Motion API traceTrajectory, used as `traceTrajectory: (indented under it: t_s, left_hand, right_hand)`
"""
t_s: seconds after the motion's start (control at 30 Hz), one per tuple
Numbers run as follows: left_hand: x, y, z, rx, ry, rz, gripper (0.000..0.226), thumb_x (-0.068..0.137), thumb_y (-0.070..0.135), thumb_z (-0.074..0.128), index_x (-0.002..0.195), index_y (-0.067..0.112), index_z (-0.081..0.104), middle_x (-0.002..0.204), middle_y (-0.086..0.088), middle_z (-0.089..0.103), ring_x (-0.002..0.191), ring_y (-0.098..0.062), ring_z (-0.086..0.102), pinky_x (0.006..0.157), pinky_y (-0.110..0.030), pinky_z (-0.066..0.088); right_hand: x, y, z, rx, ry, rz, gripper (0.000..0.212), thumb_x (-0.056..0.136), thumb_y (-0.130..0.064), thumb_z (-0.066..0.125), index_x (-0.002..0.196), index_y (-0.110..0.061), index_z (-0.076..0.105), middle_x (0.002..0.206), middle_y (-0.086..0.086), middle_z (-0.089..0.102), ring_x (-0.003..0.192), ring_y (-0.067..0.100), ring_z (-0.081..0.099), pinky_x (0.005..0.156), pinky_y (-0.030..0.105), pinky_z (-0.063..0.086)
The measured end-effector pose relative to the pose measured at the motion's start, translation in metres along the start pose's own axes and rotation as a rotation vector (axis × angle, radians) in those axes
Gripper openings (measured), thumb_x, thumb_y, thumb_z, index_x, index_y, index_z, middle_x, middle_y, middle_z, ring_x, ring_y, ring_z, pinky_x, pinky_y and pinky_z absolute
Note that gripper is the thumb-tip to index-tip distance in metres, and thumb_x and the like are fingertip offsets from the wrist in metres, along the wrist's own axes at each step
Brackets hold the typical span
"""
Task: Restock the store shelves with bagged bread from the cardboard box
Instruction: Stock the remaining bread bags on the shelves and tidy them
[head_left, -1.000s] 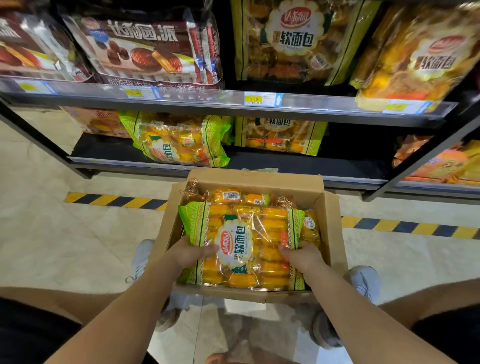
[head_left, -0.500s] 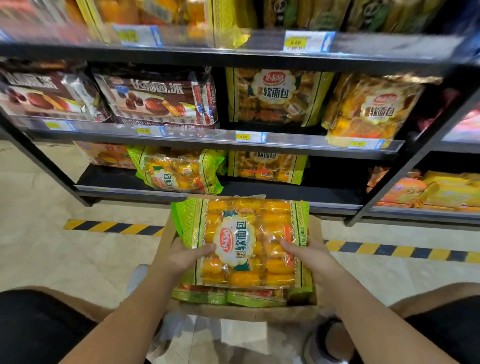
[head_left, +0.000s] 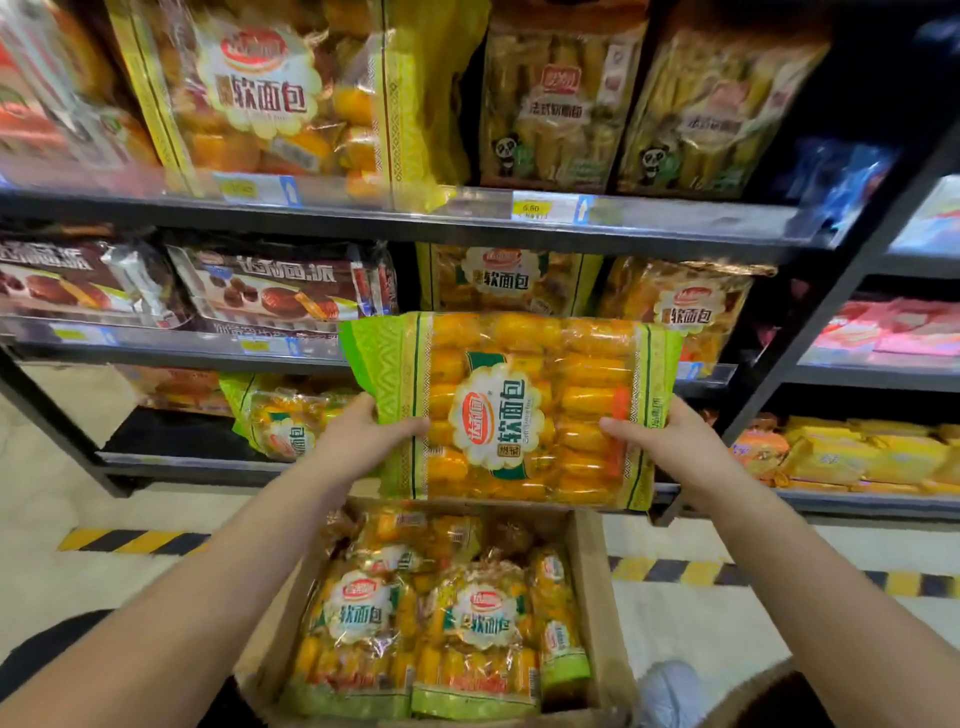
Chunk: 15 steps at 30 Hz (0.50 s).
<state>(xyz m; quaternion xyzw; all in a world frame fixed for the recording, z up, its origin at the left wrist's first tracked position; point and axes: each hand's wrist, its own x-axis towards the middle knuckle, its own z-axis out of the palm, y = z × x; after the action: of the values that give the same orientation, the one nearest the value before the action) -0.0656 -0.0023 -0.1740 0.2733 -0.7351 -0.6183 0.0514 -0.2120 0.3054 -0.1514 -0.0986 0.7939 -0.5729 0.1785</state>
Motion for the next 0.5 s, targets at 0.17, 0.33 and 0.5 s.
traceTrajectory:
  t_s: [0.17,0.33,0.5]
  left_hand:
    - [0.033,0.029,-0.003,0.053,0.088,0.084,0.062,0.072,0.048,0.088,0.121,0.024,0.060,0.110,0.007,0.073,0.102,-0.015,0.070,0.087,-0.039,0.057]
    - [0.068,0.029,0.006,0.045,0.205,0.182,0.043,0.079,0.030,0.088,0.112,0.016,0.064,0.103,0.003,0.073,0.099,-0.018,0.069,0.080,-0.033,0.054]
    - [0.110,0.037,0.012,-0.026,0.344,0.241,0.046,0.073,0.025,0.088,0.113,0.010,0.070,0.103,-0.001,0.077,0.097,-0.021,0.073,0.081,-0.034,0.057]
  right_hand:
    - [0.031,-0.022,-0.010,-0.062,0.067,-0.085,0.049,0.085,-0.035,0.081,0.129,-0.031,0.059,0.109,-0.016,0.067,0.096,0.001,0.061,0.073,0.024,0.048]
    - [0.061,-0.020,-0.006,-0.065,0.199,-0.185,0.038,0.085,-0.022,0.082,0.117,-0.026,0.061,0.101,-0.019,0.067,0.093,-0.004,0.059,0.071,0.019,0.043]
    - [0.096,-0.019,0.006,0.003,0.345,-0.238,0.035,0.080,-0.024,0.085,0.112,-0.019,0.070,0.103,-0.008,0.074,0.096,0.008,0.068,0.071,0.019,0.046]
